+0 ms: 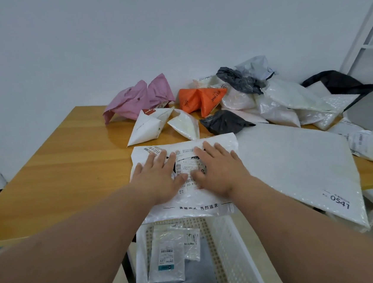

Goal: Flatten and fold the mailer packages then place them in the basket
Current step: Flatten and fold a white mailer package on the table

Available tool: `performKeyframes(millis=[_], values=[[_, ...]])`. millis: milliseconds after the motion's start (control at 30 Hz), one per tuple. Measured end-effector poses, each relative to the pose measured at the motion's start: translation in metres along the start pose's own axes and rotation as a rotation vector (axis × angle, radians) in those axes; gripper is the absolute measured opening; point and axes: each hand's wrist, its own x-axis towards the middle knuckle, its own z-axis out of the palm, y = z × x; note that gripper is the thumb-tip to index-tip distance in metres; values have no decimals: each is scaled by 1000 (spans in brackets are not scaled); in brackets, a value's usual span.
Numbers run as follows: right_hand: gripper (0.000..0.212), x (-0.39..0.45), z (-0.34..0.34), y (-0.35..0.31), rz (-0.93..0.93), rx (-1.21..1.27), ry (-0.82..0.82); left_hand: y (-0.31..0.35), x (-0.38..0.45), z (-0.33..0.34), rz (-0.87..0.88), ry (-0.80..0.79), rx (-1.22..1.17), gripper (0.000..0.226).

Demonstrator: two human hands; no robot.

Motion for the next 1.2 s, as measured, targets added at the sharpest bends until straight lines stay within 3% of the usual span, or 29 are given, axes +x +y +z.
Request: performKeyframes(millis=[167, 667, 800, 900, 1000, 1200], values=[[65, 5, 8, 4, 18, 22, -100, 0, 7, -3, -5, -75, 28, 78], [60, 8, 21, 5, 28, 67, -38, 2, 9, -1, -1, -103, 56, 75], [62, 11, 8, 3, 33, 34, -101, 3, 7, -7, 0, -123, 105, 77], [58, 18, -12, 0, 30, -56, -8, 6, 10, -25, 12, 5, 184, 76], [60, 20, -14, -2, 43, 31, 114, 10, 20, -32, 7, 123, 96, 72], [74, 26, 0, 15, 95, -27, -175, 10, 31, -12, -45, -81, 88, 73]])
